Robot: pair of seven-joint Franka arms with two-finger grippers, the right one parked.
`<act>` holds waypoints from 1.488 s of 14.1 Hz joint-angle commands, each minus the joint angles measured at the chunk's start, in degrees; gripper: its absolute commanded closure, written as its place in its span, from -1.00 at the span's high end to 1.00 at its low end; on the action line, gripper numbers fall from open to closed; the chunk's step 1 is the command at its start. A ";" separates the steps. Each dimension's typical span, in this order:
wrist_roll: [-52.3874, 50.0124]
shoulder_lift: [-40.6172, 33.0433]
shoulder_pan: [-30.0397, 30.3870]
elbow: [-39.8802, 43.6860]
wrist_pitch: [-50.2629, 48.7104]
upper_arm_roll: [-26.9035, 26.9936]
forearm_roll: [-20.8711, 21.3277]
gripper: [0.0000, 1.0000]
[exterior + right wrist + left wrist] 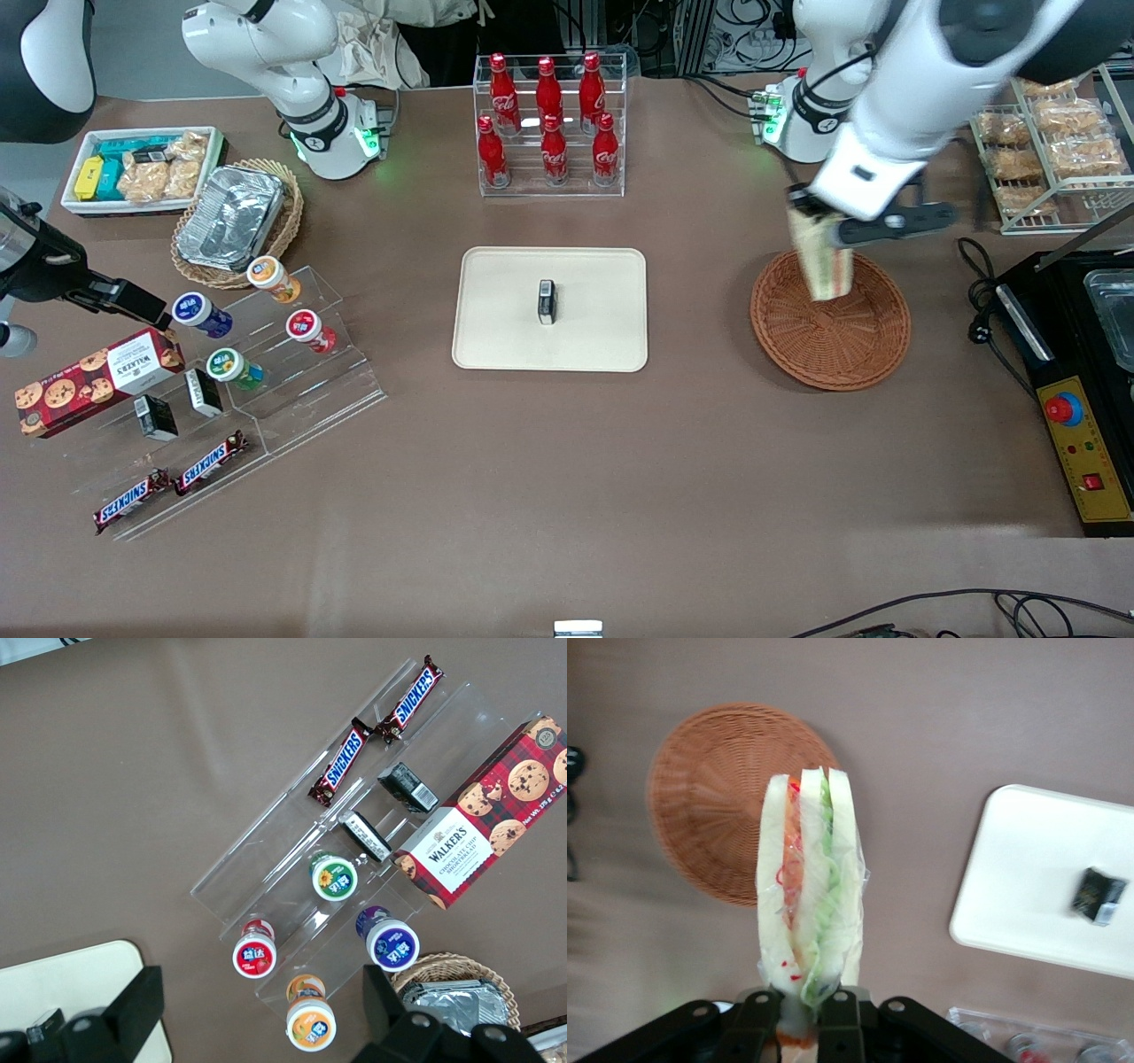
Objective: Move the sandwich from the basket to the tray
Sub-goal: 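Carry the held sandwich with the left gripper over the cream tray, then lower the sandwich onto the tray beside the black box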
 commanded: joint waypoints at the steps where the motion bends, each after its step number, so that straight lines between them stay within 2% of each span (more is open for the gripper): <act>1: -4.43 5.09 -3.88 2.43 1.78 -1.80 0.12 -1.00; 9: -8.73 16.69 -14.34 1.11 17.05 -1.89 -4.45 -1.00; 11: -12.32 19.33 -17.68 -0.72 22.58 -1.63 -3.49 -1.00; 13: -14.97 21.70 -18.22 -1.88 26.99 -1.63 -2.78 -1.00; 14: -15.24 23.37 -18.31 -1.88 28.23 -1.63 -1.91 -1.00; 18: -18.31 29.79 -21.39 -1.97 33.32 -1.37 6.61 -1.00; 21: -20.52 30.51 -22.09 -3.63 34.65 -1.45 9.87 -1.00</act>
